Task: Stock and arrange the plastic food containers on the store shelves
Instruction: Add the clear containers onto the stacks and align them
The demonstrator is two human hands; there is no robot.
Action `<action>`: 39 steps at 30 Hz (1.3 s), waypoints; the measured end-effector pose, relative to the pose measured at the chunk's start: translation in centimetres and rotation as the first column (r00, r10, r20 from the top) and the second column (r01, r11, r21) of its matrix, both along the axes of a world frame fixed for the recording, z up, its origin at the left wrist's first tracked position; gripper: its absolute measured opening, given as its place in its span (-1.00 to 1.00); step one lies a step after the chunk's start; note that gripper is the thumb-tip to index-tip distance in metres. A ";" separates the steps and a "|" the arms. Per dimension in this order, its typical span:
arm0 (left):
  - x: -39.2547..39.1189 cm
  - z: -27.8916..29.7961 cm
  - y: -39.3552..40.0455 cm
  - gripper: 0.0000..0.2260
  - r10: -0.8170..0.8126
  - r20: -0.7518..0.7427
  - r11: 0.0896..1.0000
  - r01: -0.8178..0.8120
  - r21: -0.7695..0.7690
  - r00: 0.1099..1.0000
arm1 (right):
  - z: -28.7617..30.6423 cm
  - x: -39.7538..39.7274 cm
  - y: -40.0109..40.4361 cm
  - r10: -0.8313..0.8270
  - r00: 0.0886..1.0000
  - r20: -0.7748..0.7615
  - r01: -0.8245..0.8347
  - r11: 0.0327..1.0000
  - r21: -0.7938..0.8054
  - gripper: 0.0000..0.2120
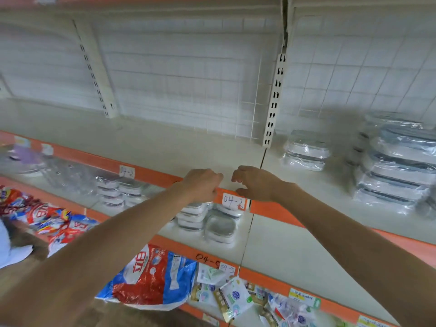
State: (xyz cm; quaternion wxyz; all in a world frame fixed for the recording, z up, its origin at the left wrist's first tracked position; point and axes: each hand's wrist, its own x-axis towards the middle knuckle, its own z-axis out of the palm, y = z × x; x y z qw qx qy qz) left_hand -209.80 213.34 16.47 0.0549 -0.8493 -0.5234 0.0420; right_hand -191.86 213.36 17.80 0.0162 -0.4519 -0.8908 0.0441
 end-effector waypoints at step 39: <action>-4.5 -30.9 1.1 -0.63 0.188 0.336 0.955 -0.092 -0.282 0.923 | -32.7 -4.2 7.9 -0.343 0.932 -0.119 0.302 0.914 -0.270 -0.41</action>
